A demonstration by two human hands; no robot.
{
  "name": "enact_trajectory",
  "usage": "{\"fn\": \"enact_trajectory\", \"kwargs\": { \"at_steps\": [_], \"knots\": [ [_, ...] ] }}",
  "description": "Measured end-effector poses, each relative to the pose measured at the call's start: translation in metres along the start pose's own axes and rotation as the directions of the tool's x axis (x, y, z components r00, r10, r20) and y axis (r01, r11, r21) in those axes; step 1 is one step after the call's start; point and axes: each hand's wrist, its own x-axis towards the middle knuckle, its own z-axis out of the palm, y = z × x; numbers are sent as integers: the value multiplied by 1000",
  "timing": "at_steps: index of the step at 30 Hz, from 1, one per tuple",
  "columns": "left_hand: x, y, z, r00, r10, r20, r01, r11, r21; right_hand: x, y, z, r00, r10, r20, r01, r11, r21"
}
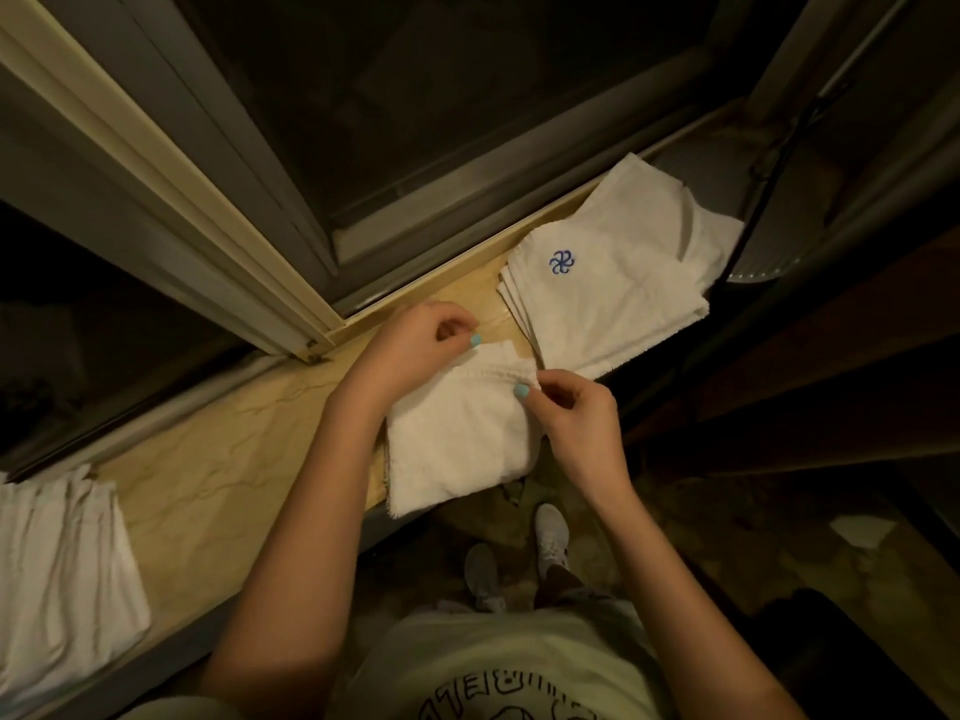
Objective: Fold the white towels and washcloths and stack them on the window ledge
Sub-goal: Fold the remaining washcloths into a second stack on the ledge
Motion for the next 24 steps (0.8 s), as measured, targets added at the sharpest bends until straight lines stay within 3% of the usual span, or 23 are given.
{"fn": "enact_trajectory", "kwargs": {
  "at_steps": [4, 8, 13, 24],
  "knots": [
    [12, 8, 6, 996, -29, 82, 33, 998, -45, 0, 1, 0, 1000, -6, -26, 6, 1000, -3],
    [11, 15, 3, 986, 40, 165, -15, 988, -152, 3, 0, -2, 999, -4, -43, 5, 1000, 28],
    [0, 22, -10, 976, 108, 191, -49, 956, -290, 7, -7, -1, 988, -155, -25, 154, 987, -43],
    [-5, 21, -9, 981, 81, 176, -19, 943, -333, 6, -10, 5, 998, -56, 9, 56, 998, 43]
  ]
}}
